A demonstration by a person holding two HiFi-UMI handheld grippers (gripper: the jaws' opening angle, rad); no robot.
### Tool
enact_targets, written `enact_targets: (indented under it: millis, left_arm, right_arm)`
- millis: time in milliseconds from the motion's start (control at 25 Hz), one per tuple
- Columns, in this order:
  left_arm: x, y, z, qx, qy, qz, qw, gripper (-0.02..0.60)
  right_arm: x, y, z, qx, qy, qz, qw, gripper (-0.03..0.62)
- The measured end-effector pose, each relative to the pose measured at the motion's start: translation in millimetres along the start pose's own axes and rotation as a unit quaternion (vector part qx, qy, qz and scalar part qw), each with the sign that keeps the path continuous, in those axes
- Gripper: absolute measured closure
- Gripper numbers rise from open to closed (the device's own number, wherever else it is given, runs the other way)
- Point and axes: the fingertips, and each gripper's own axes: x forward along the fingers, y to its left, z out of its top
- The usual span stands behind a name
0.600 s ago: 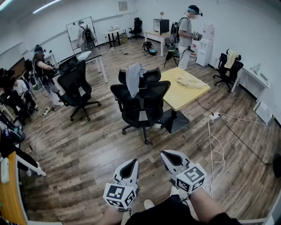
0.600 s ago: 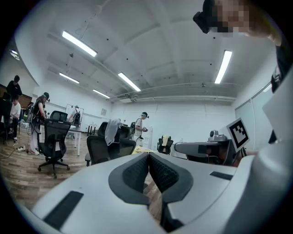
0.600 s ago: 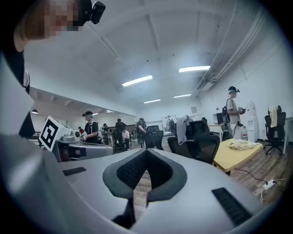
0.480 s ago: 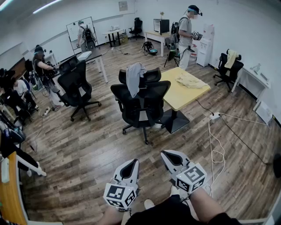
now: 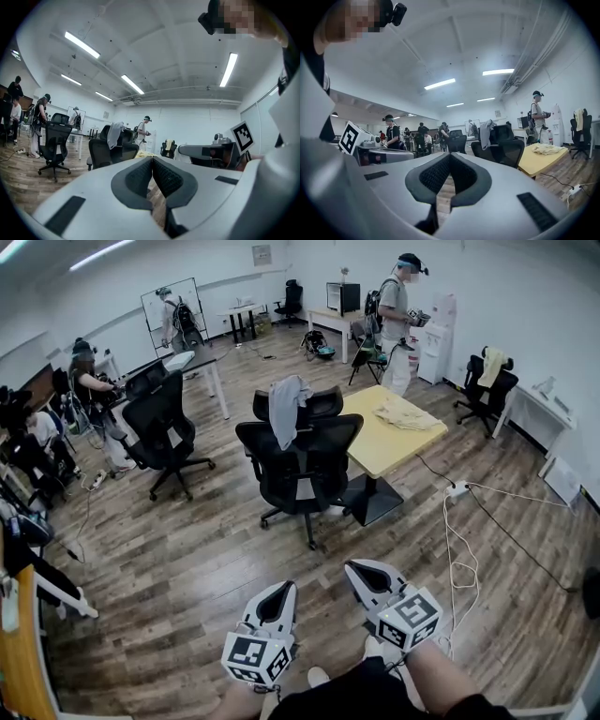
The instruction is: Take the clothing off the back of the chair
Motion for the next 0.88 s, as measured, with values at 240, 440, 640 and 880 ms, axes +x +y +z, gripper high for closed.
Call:
enact_targets:
  millis: [240,440,640,880]
  left_arm:
    - [-1,6,2,-0.001,-0.002,-0.001,1.0000,0.563]
    - [7,10,1,-0.004,-0.004,0.007,1.0000,0.563]
    - [30,18,1,-0.003,0.002,0.021,0.9998,0.563]
    - [76,28,8,-0.003,0.004,0.040,0.9992,0.563]
  right_arm:
    - [6,1,8,-0.010,-0.001,0.000,1.000,0.581]
    - [12,-10,14,-0.017,-0.003,0.004,1.000,0.582]
    - [26,-38,16,-0.010,-0.007,0.012,1.000,0.582]
    - [51,-85,25,-0.005,-0.007,0.029,1.000,0.582]
